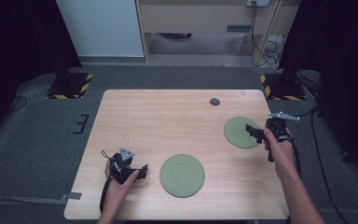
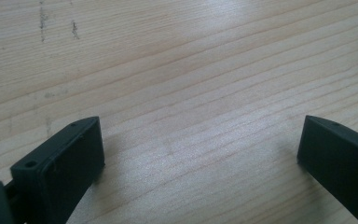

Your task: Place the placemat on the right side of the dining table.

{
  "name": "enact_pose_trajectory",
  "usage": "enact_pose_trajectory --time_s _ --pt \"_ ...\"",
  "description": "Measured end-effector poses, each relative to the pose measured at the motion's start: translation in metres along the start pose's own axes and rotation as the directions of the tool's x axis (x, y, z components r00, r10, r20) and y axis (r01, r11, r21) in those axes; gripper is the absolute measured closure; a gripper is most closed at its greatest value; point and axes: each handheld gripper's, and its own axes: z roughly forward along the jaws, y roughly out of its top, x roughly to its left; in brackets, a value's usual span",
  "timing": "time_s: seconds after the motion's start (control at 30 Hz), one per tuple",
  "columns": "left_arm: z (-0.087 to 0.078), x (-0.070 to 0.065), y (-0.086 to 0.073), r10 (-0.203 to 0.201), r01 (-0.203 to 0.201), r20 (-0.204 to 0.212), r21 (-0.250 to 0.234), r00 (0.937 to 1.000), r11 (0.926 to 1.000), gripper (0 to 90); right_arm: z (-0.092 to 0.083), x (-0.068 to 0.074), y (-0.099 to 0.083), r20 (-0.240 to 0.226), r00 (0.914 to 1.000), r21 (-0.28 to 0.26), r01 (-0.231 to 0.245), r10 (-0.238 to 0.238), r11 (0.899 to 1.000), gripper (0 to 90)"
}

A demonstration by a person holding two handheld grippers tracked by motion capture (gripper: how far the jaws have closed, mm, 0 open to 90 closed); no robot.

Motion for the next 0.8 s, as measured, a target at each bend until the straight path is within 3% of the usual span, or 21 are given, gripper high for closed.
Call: enact_pose_trajectory --time_s 0.8 --pt "-0.001 0.000 0.000 0.001 -0.001 0.000 0.001 1.0000 1.0000 0.0 -0.003 0.019 -0.021 -0.043 0.9978 0.005 0.050 -0.050 0.999 7.6"
